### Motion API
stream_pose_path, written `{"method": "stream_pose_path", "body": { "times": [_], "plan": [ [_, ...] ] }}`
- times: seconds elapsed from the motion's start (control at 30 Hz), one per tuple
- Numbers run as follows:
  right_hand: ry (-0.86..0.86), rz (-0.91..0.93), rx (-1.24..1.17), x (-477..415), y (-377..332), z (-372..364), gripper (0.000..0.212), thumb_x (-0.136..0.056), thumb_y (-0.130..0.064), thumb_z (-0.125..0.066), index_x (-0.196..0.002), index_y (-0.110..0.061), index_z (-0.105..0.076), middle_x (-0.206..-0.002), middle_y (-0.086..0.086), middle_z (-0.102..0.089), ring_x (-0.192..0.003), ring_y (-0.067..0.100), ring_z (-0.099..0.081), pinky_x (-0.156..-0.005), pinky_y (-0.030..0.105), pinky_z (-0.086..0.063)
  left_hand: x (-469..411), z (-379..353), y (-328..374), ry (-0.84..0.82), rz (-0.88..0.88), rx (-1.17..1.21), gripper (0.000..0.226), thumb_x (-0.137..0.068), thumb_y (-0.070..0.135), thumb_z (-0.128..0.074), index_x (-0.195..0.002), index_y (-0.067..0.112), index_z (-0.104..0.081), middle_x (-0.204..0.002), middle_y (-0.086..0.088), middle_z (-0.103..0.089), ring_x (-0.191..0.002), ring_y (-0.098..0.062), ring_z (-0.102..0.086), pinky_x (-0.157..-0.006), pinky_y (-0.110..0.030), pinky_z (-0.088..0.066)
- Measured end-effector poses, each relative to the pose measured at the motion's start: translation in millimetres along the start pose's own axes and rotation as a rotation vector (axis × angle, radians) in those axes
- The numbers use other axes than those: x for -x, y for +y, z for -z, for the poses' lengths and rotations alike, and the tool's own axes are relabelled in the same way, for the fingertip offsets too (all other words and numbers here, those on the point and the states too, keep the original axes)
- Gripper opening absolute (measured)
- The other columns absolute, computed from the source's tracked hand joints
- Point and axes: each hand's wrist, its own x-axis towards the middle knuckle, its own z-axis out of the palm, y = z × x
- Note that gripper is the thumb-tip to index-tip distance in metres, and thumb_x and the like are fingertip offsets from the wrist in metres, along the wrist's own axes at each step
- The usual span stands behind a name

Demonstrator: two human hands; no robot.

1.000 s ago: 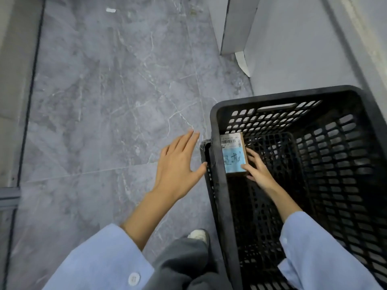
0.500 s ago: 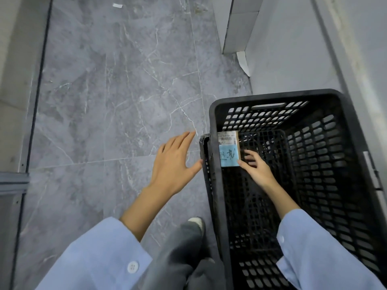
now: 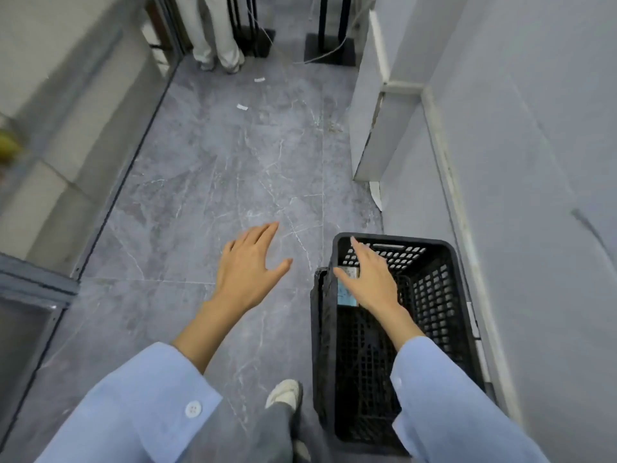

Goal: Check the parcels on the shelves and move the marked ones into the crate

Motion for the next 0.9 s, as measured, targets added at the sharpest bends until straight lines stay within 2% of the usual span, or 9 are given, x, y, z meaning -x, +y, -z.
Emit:
{"method": "stream_pose_path", "body": {
  "times": [0.2, 0.4, 0.6, 0.7, 0.9],
  "plan": [
    [0.035, 0.303, 0.153, 8.3, -142.9, 59.7, 0.078, -0.093, -0.061, -0.050, -0.157, -0.030, -0.017, -0.160, -0.001, -0.026, -0.144, 0.024, -0.026, -0.114, 0.042, -0.032, 44.1, 126.9, -38.0, 0.163, 0.147, -0.099, 0.077, -0.093, 0.060, -0.046, -0.156, 0.029, -0.015, -0.159, 0.006, -0.027, -0.144, -0.017, -0.026, -0.116, -0.039, -0.020],
    [0.011, 0.652, 0.238, 48.2, -310.1, 80.1, 0.076, -0.093, -0.058, -0.052, -0.156, -0.034, -0.017, -0.157, -0.001, -0.031, -0.141, 0.025, -0.030, -0.111, 0.042, -0.034, 145.9, 254.8, -99.8, 0.361, 0.358, -0.253, 0.077, -0.094, 0.064, -0.040, -0.156, 0.028, -0.013, -0.161, 0.007, -0.022, -0.144, -0.016, -0.025, -0.113, -0.036, -0.022],
    [-0.066, 1.011, 0.220, 135.9, -476.4, 55.2, 0.073, -0.094, -0.058, -0.051, -0.156, -0.035, -0.019, -0.159, -0.003, -0.028, -0.145, 0.021, -0.024, -0.111, 0.041, -0.034, 299.5, 355.7, -157.9, 0.548, 0.638, -0.352, 0.076, -0.093, 0.065, -0.040, -0.155, 0.029, -0.019, -0.161, 0.007, -0.021, -0.145, -0.014, -0.023, -0.114, -0.036, -0.020],
    [-0.143, 1.173, 0.145, 194.8, -552.7, 31.7, 0.073, -0.093, -0.058, -0.052, -0.155, -0.033, -0.023, -0.158, -0.002, -0.030, -0.144, 0.023, -0.027, -0.110, 0.041, -0.035, 382.6, 391.5, -177.9, 0.623, 0.806, -0.416, 0.075, -0.093, 0.064, -0.041, -0.155, 0.029, -0.020, -0.161, 0.008, -0.021, -0.146, -0.014, -0.021, -0.114, -0.035, -0.019],
    [-0.295, 1.462, 0.063, 340.4, -665.0, -27.4, 0.073, -0.092, -0.061, -0.053, -0.154, -0.036, -0.023, -0.159, -0.002, -0.028, -0.146, 0.023, -0.026, -0.113, 0.043, -0.035, 551.9, 434.0, -200.0, 0.671, 1.059, -0.502, 0.075, -0.093, 0.065, -0.038, -0.156, 0.030, -0.016, -0.162, 0.009, -0.016, -0.147, -0.014, -0.019, -0.116, -0.035, -0.017]
  ]
}}
